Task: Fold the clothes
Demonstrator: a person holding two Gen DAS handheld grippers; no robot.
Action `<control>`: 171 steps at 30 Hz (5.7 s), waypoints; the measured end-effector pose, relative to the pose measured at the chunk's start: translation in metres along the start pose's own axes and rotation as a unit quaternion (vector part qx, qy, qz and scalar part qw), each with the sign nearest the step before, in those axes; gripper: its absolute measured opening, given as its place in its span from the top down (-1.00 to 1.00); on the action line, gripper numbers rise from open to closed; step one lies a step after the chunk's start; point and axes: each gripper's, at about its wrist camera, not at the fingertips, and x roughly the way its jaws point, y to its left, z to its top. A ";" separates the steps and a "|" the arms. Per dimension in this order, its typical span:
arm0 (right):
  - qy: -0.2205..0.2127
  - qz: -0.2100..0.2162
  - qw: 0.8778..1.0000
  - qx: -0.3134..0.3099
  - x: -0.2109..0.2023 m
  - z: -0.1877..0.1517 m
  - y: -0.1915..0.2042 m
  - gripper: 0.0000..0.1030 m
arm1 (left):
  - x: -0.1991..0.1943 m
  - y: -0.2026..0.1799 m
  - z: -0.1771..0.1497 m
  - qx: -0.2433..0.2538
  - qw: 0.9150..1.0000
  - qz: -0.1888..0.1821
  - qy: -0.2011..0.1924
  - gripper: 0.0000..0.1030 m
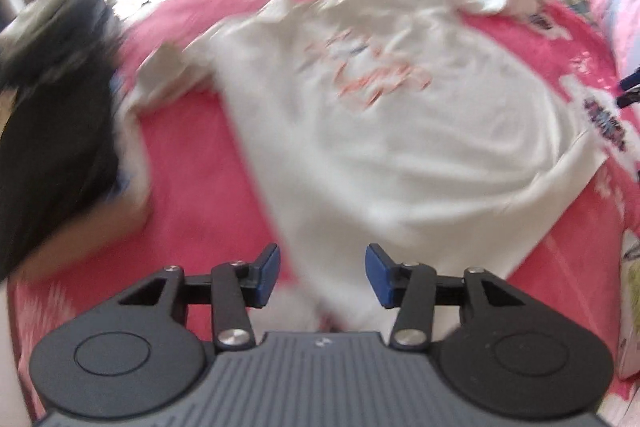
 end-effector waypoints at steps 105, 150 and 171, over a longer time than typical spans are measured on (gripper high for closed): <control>-0.086 -0.073 0.993 0.044 0.100 0.002 -0.023 0.72 | 0.140 -0.226 0.083 0.132 0.954 -0.269 -0.028 -0.03; -0.010 0.300 0.927 -0.226 0.072 0.173 0.249 0.41 | 0.036 0.035 -0.055 -0.271 0.961 -0.063 -0.006 -0.14; -0.082 0.228 0.949 -0.202 0.129 0.250 0.365 0.35 | 0.043 0.003 -0.027 -0.217 0.969 -0.098 -0.060 0.96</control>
